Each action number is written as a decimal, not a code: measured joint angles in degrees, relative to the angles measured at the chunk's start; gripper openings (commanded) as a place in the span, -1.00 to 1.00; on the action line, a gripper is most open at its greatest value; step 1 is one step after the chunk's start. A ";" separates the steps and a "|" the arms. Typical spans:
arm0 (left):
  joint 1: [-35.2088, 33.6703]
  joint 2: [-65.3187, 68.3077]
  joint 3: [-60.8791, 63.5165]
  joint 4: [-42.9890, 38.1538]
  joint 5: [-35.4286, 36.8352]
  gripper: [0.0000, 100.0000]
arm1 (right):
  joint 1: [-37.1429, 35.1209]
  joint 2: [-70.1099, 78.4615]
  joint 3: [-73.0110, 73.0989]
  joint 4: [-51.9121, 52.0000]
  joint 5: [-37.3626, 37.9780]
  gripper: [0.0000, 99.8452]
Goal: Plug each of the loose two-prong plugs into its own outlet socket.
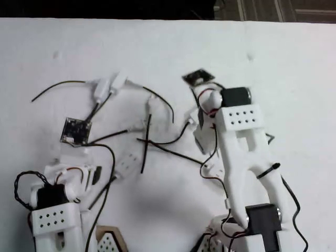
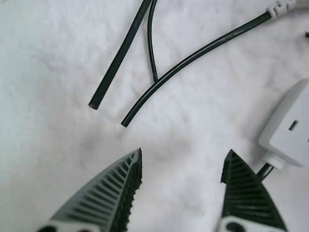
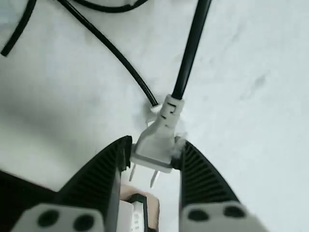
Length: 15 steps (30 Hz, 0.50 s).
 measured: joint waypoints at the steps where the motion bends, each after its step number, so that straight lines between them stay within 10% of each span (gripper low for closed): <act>1: 0.00 0.00 0.00 0.00 0.00 -0.46 | -0.18 0.00 1.93 -1.67 0.53 -0.97; 15: 0.00 0.00 0.00 0.00 0.00 -0.46 | -0.35 -0.70 12.92 -12.84 1.23 -0.67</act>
